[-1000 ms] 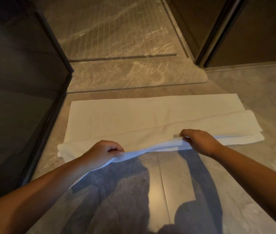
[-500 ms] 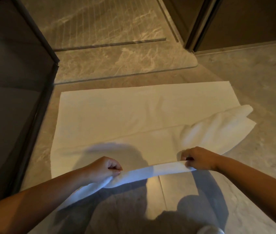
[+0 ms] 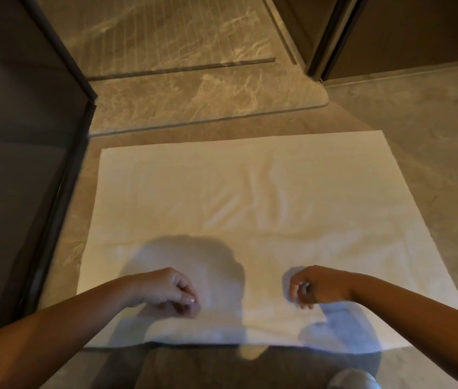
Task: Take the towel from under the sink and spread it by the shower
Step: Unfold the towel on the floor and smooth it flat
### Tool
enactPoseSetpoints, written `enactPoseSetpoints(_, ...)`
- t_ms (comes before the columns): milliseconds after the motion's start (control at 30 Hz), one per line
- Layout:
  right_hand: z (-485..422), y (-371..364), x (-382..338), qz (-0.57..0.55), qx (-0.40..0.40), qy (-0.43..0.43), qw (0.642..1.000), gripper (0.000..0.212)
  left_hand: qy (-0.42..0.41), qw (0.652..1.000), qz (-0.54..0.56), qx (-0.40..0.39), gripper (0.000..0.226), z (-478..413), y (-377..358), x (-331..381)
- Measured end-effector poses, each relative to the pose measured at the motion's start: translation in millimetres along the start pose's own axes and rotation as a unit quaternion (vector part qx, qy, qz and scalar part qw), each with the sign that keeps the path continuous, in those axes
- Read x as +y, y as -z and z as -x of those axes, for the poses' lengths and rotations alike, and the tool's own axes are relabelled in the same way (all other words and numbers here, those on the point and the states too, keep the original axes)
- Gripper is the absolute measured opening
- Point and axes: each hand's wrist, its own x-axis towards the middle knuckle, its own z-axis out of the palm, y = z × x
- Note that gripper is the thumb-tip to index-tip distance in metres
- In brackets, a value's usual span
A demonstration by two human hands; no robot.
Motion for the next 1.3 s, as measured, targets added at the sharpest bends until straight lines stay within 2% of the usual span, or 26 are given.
enactPoseSetpoints(133,-14.5,12.0,-1.8,0.058,0.162,0.056,0.984,0.015,-0.067,0.983,0.071,0.153,0.011,-12.0,18.2,6.9)
enactPoseSetpoints(233,-29.3,21.9,1.9,0.103,0.24,0.078,0.962,0.027,-0.071,0.951,-0.031,0.299,0.005,-21.9,33.9,9.1)
enactPoseSetpoints(367,-44.0,37.5,6.2,0.192,0.28,0.068,0.938,0.05,-0.071,0.913,-0.168,0.364,0.026,-30.8,50.8,6.1)
enactPoseSetpoints(567,-60.7,53.8,15.8,0.237,0.303,-0.049,0.922,0.069,-0.008,0.912,-0.211,0.35,0.066,-45.3,67.1,5.6)
enactPoseSetpoints(667,-68.5,57.0,21.4,0.218,0.292,-0.098,0.926,0.081,0.07,0.924,-0.202,0.317,0.086,-50.4,69.7,6.3)
enactPoseSetpoints(767,-76.3,59.8,24.5,0.182,0.271,-0.11,0.939,0.09,0.127,0.92,-0.223,0.295,0.097,-55.5,68.9,1.8)
enactPoseSetpoints(1300,-112.2,88.1,-2.9,0.201,0.247,-0.088,0.944,0.096,0.18,0.912,-0.191,0.316,0.106,-56.2,92.9,-33.3)
